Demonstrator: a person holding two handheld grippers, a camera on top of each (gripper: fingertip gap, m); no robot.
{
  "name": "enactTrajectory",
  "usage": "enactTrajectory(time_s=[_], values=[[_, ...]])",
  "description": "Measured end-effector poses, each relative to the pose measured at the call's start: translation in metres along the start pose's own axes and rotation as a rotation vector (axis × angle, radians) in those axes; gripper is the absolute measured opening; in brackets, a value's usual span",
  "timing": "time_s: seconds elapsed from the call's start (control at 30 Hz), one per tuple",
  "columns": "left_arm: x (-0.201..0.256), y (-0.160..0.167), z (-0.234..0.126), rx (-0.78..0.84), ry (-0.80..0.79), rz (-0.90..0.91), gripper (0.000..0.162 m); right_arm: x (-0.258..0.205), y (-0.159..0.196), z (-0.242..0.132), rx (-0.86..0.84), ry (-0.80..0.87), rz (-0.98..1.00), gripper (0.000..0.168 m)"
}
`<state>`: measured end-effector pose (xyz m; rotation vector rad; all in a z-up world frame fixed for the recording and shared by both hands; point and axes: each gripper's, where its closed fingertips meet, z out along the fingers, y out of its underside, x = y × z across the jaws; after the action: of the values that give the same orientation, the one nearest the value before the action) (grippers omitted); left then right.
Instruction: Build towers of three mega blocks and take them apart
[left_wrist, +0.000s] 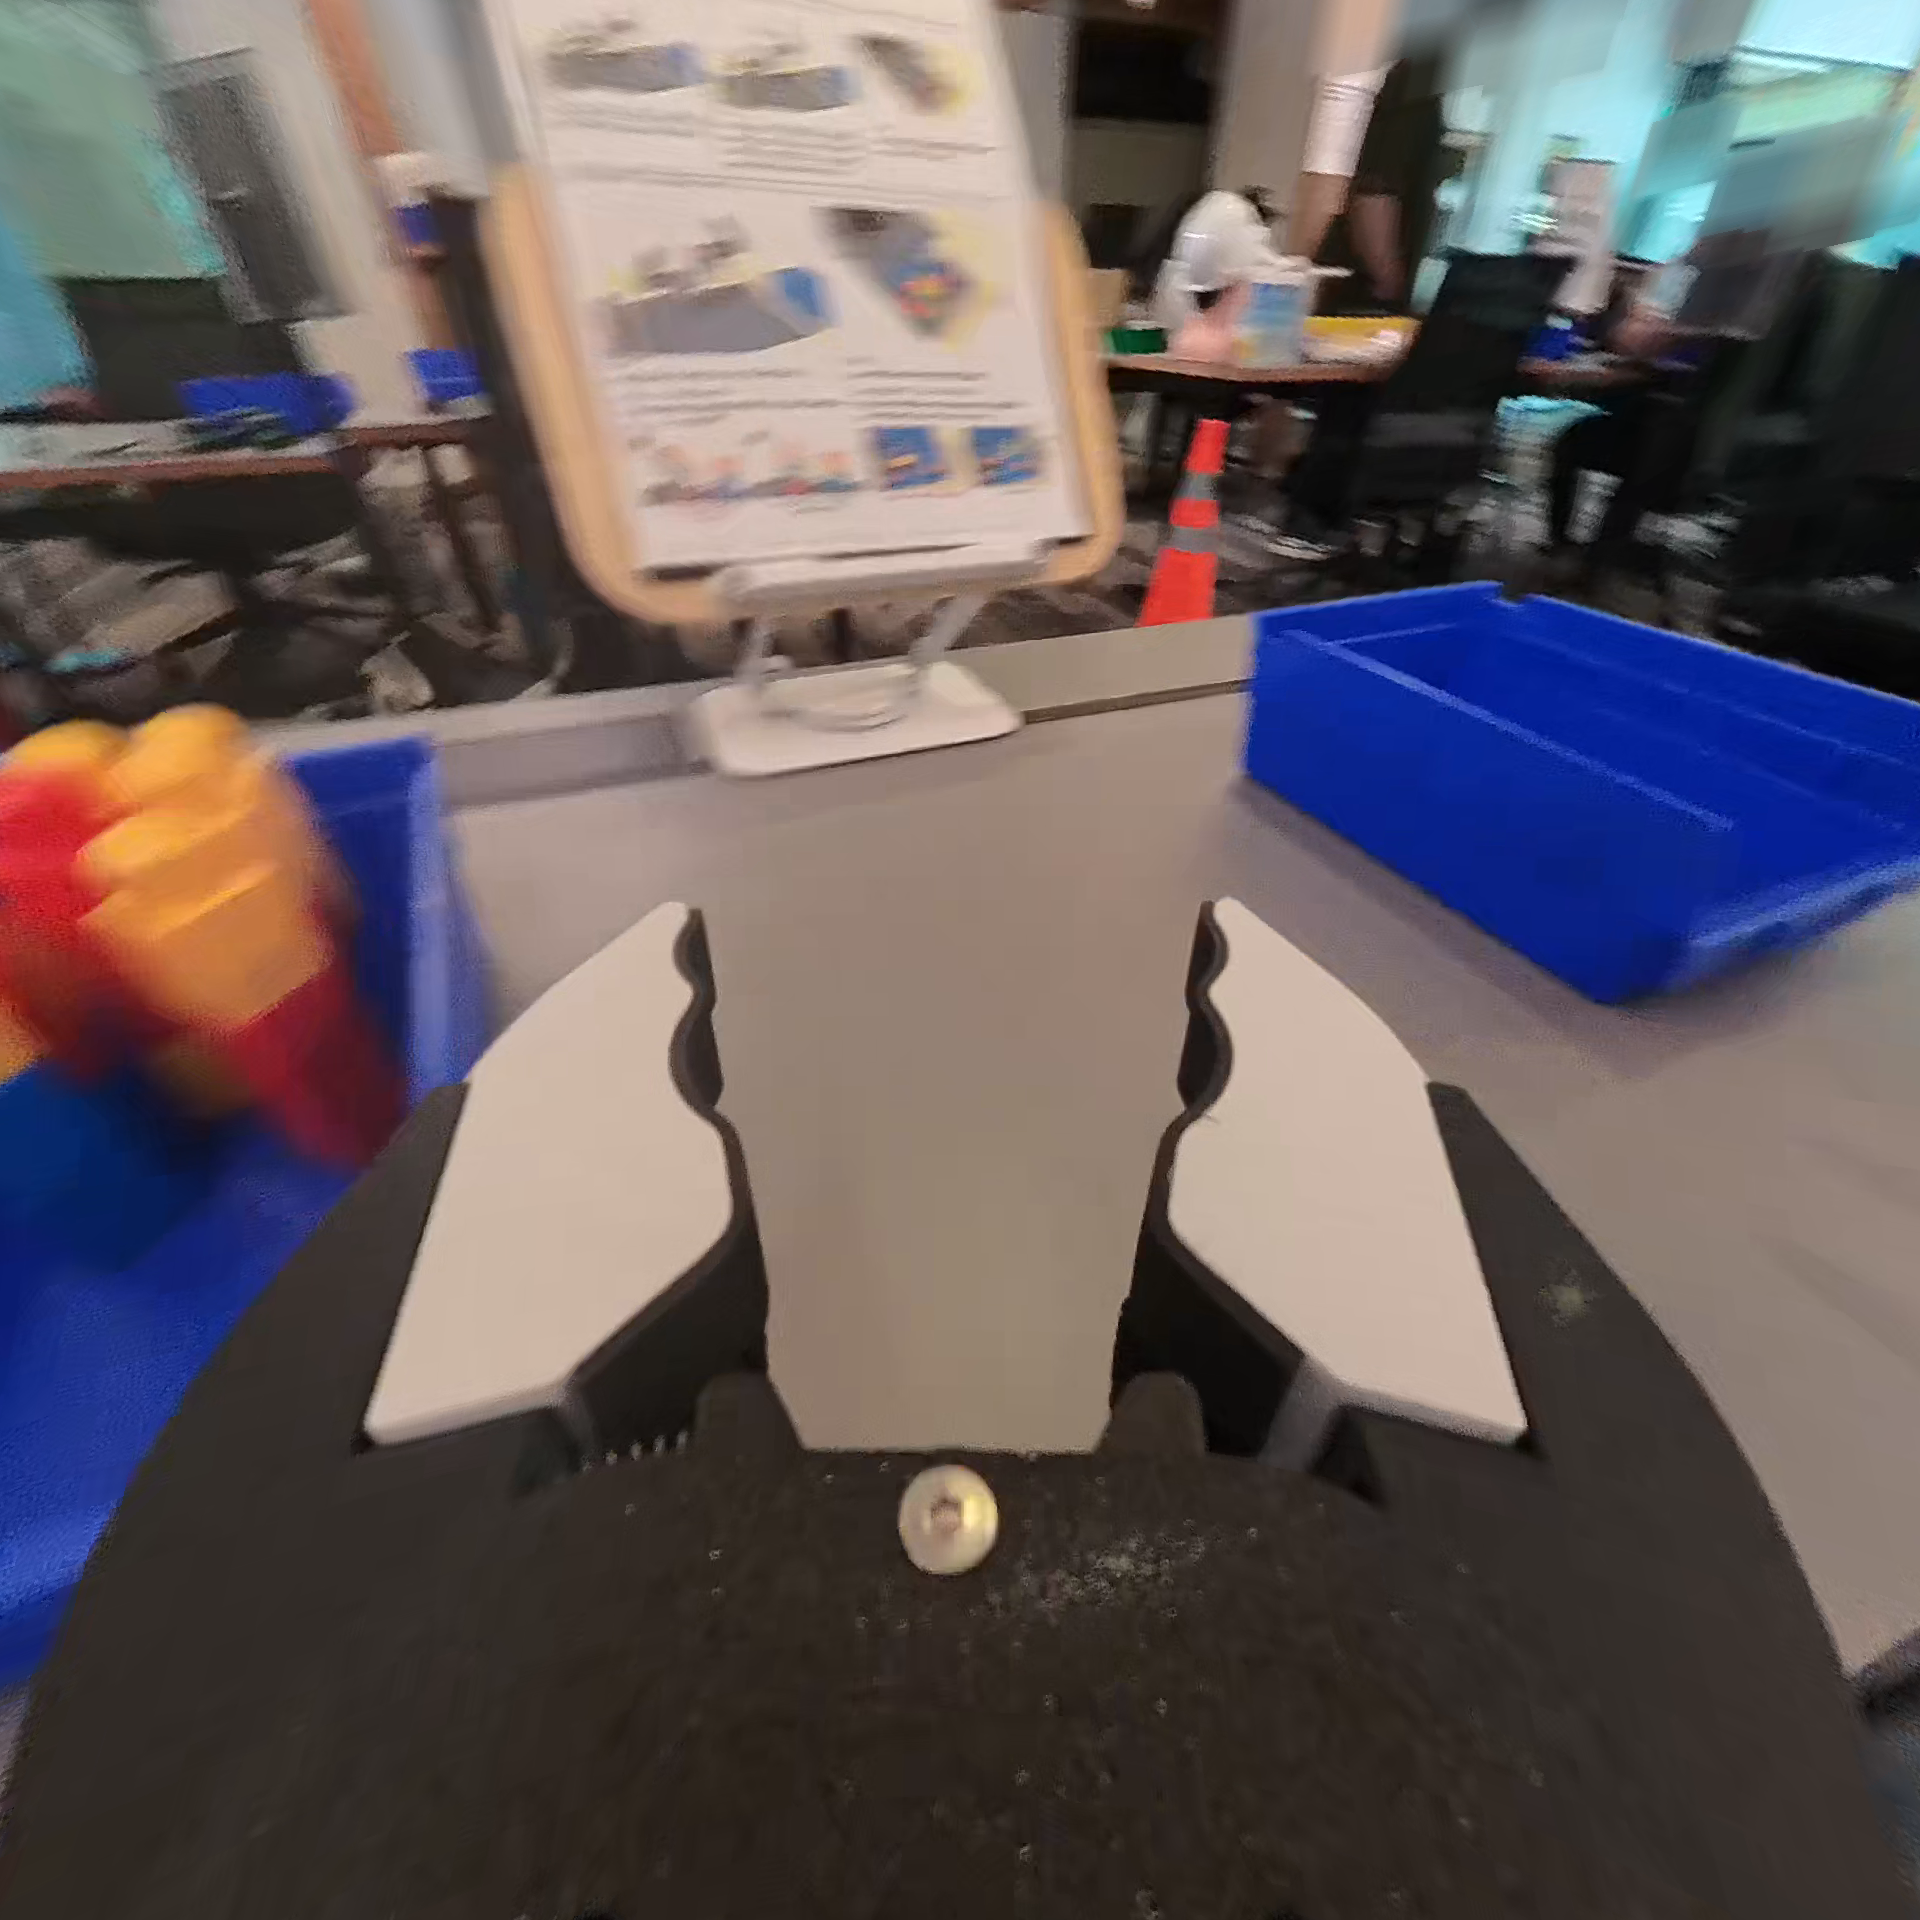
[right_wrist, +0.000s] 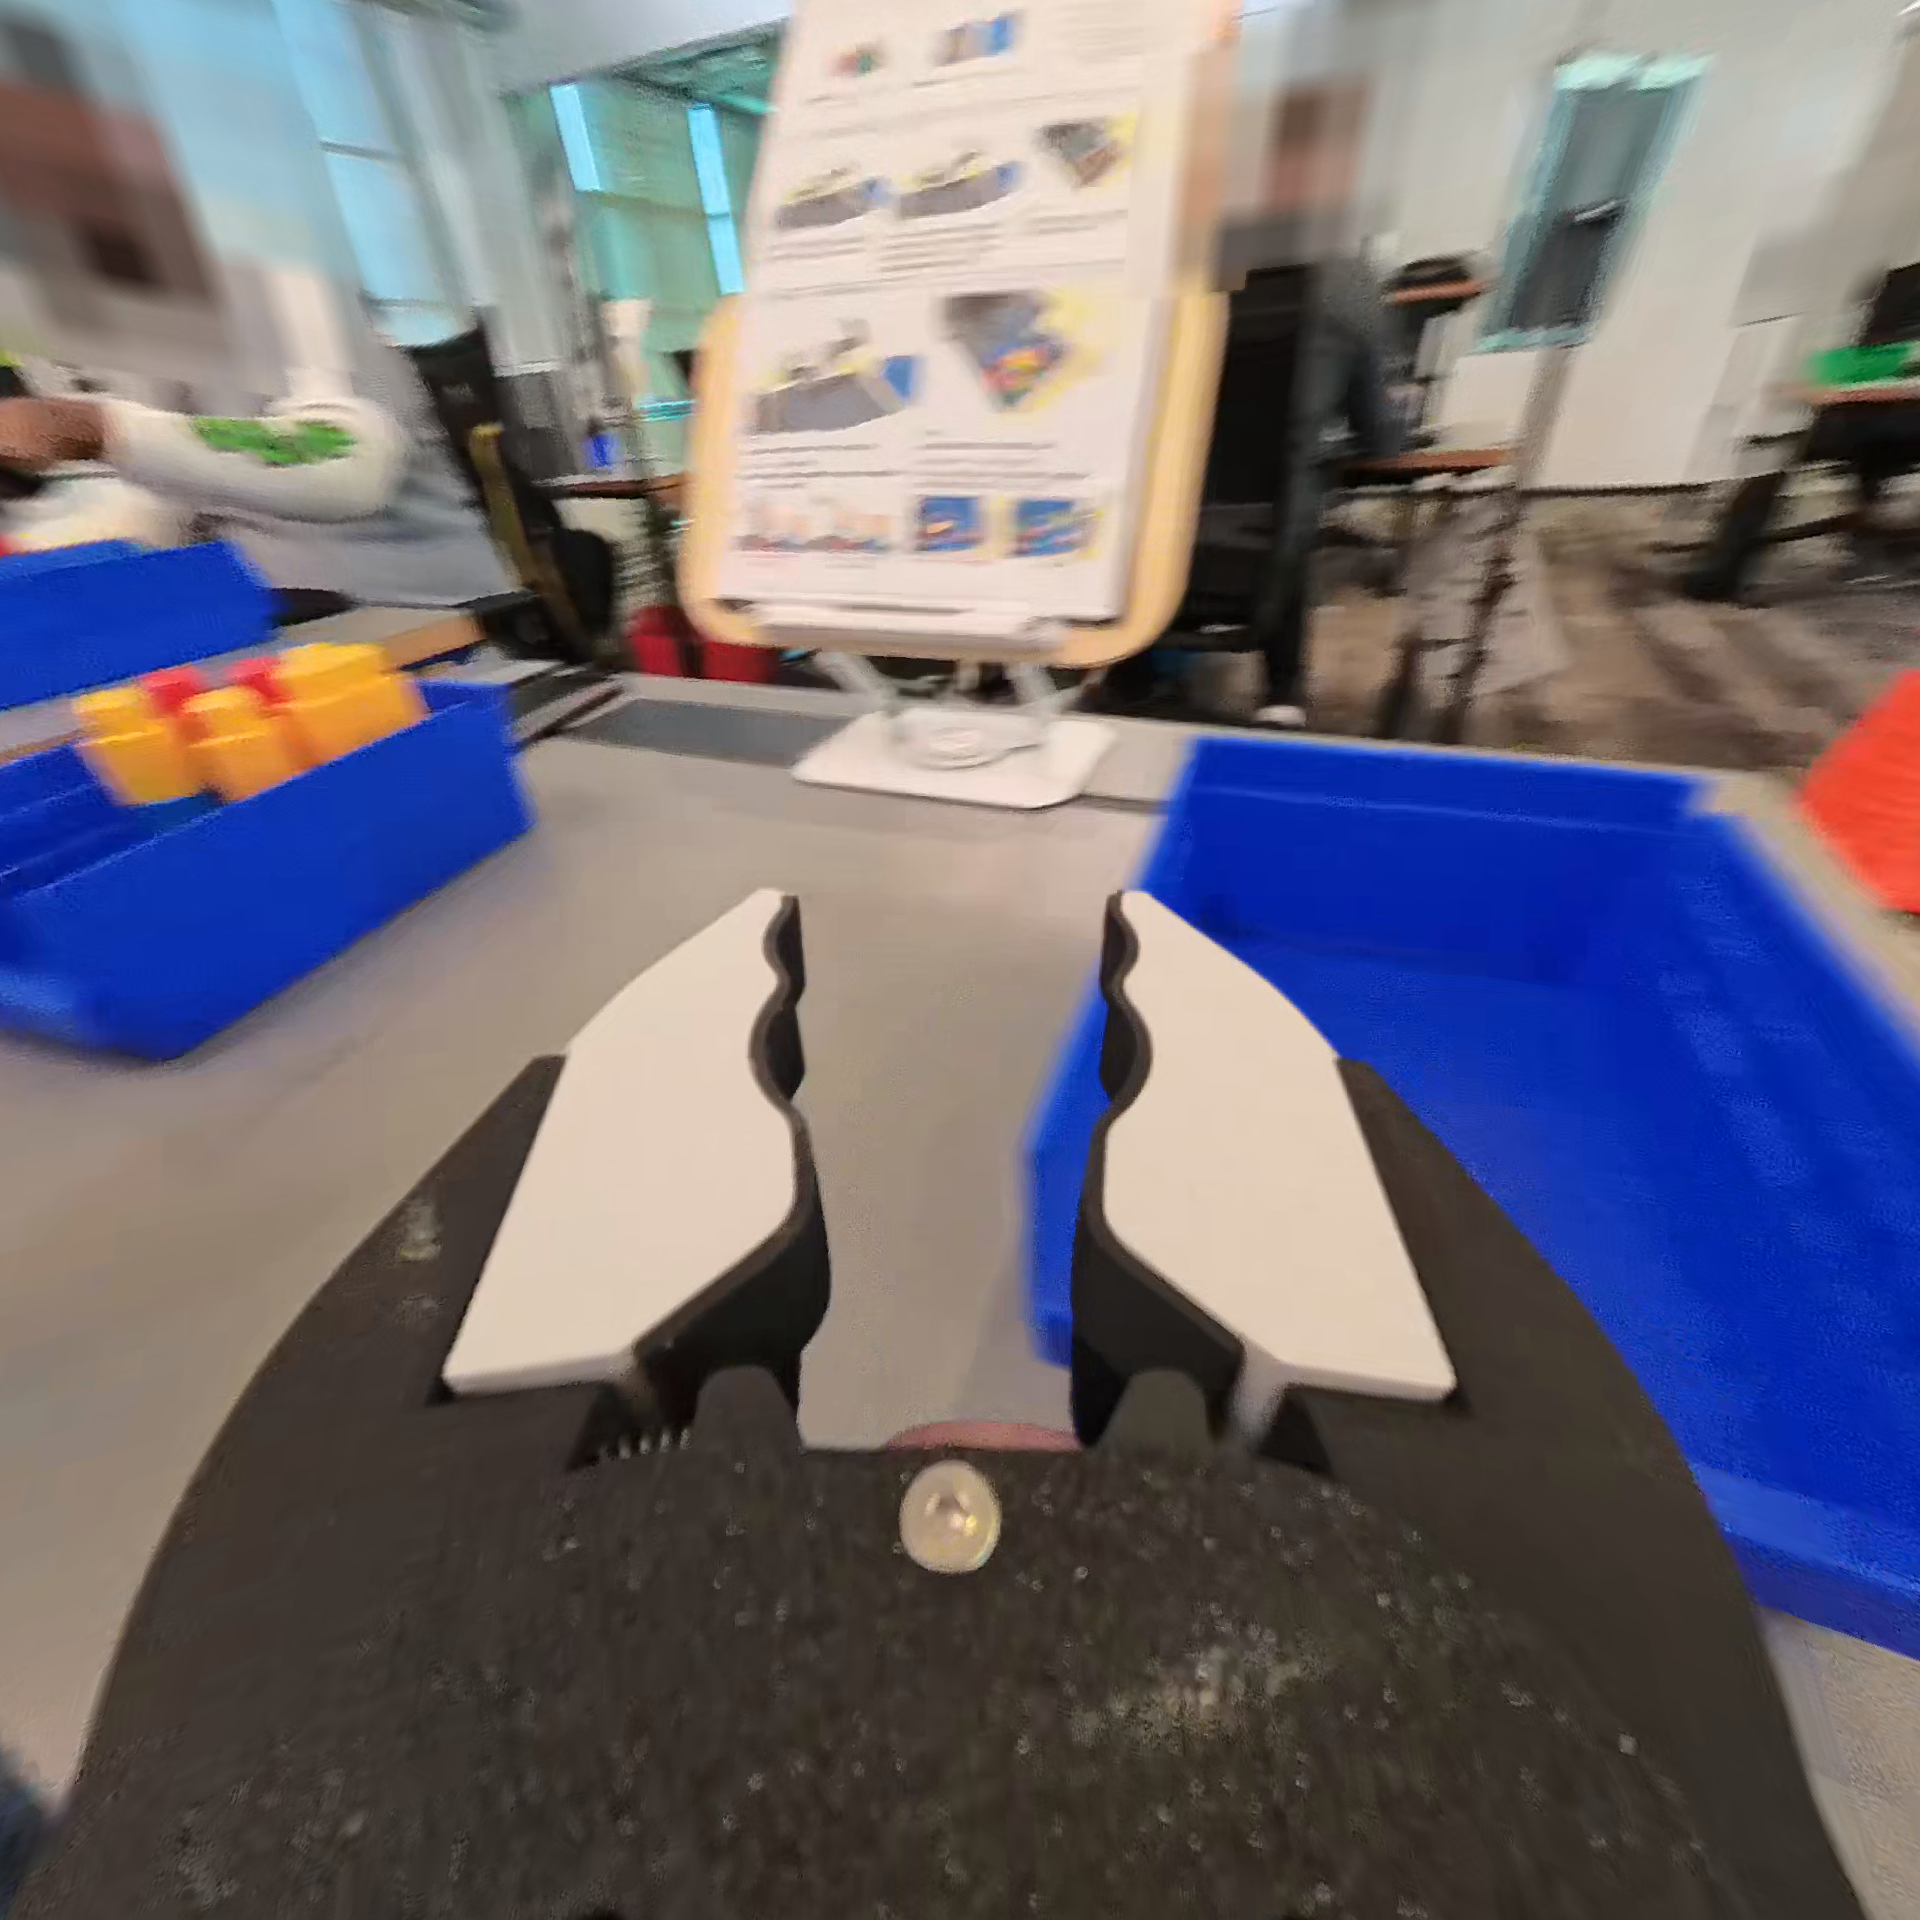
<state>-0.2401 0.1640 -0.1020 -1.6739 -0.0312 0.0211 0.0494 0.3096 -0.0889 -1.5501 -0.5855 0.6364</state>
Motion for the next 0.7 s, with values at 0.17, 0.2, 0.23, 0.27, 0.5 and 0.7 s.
enactTrajectory(time_s=[0.17, 0.2, 0.23, 0.27, 0.5, 0.7], values=[[-0.086, 0.059, -0.011, -0.110, -0.130, -0.090, 0.076, -0.076, 0.059, 0.022, -0.114, -0.206, 0.035, 0.055], [-0.092, 0.068, -0.005, -0.160, -0.125, -0.127, 0.077, -0.078, 0.068, 0.024, -0.139, -0.212, 0.029, 0.055], [-0.098, 0.076, -0.001, -0.202, -0.131, -0.151, 0.073, -0.076, 0.074, 0.024, -0.151, -0.198, 0.013, 0.054], [-0.107, 0.082, 0.003, -0.227, -0.165, -0.158, 0.071, -0.074, 0.076, 0.024, -0.145, -0.181, -0.008, 0.053], [-0.149, 0.105, 0.011, -0.311, -0.330, -0.106, 0.064, -0.079, 0.075, 0.020, -0.106, -0.191, -0.057, 0.053], [-0.165, 0.105, 0.003, -0.318, -0.397, -0.107, 0.065, -0.095, 0.090, 0.023, -0.159, -0.238, -0.129, 0.053]])
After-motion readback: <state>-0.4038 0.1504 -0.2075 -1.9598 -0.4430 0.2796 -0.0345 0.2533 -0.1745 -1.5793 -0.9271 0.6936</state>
